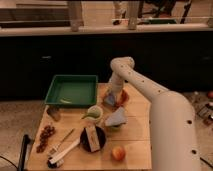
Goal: Wipe red bowl with sponge
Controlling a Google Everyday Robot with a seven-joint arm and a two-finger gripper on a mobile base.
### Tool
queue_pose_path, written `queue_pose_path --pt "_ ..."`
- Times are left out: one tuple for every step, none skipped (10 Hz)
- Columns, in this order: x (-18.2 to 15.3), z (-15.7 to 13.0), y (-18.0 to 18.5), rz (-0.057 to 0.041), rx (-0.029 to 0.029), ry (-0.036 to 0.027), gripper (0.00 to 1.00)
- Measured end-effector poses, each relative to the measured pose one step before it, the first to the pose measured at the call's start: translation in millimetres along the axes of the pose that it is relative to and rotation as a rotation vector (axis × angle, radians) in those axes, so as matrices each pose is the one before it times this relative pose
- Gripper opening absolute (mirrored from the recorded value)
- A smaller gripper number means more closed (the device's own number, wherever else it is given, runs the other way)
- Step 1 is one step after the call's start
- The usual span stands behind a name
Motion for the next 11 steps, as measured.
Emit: queue_pose_path --pt "5.86 -1.56 11.86 0.01169 -0.01285 0.00057 0.0" --pt "6.04 -1.64 9.52 0.01316 -0.01023 0.00347 0.0" --pt "7.62 -1.62 9.17 0.01858 -0.00906 0.00667 0.0" --pt "7.66 -1.78 4.2 0.02441 -0.00396 0.01166 0.0" --pt "6.79 -2.34 -0.19 0.01958 0.0022 0.0119 0.0" --pt "6.84 -3.36 -4.08 0.0139 0.00681 0.01301 0.0" --pt "5.12 -2.0 -7.82 0.00863 0.01383 0.01195 0.0" --pt "2.81 -1.39 -8.46 0.00267 0.01428 0.01112 0.0" --pt "1.96 0.02 -9.49 0.00107 0.01126 0.01067 0.0" --pt "-1.3 1.52 -13.17 -0.00345 0.01256 0.01003 0.0" --pt "-0.52 2.25 -7.95 -0.00241 0.00315 0.00624 0.0"
